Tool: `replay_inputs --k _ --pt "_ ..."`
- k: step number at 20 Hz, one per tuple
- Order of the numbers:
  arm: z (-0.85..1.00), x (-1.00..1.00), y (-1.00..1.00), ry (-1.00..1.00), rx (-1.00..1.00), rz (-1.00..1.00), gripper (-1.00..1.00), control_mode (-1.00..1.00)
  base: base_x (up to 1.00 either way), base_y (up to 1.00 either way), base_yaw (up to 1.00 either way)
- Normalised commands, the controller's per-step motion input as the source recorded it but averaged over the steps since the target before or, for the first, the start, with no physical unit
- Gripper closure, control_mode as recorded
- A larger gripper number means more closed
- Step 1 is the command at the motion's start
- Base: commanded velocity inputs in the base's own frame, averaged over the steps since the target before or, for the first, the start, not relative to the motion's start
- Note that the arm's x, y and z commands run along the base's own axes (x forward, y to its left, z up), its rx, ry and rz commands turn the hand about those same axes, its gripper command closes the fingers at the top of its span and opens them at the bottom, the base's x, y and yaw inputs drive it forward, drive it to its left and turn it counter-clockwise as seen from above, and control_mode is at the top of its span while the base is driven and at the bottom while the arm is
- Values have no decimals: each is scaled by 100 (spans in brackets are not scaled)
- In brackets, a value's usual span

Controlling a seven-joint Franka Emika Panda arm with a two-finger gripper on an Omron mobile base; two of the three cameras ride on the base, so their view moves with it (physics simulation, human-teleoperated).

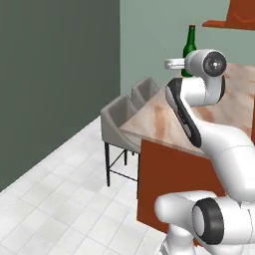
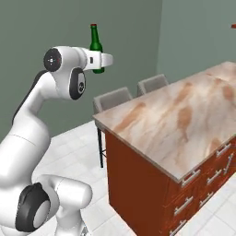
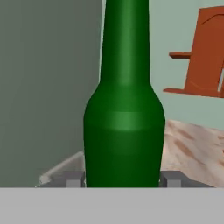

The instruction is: Get the candle and the beer from the cabinet and move them to the dining counter.

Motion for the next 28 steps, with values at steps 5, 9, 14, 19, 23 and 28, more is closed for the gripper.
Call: replay_inputs --k 5,9,14,19,23,28 --pt "0 0 0 0 0 0 100 100 38 47 -48" --pt "0 0 0 0 0 0 100 100 39 50 -44" --pt "0 0 0 0 0 0 100 100 35 52 -42" --pt "0 0 0 0 0 0 100 100 35 52 -42" --pt "0 0 0 0 0 0 100 100 46 46 -44" --pt "0 0 0 0 0 0 100 100 45 46 -44"
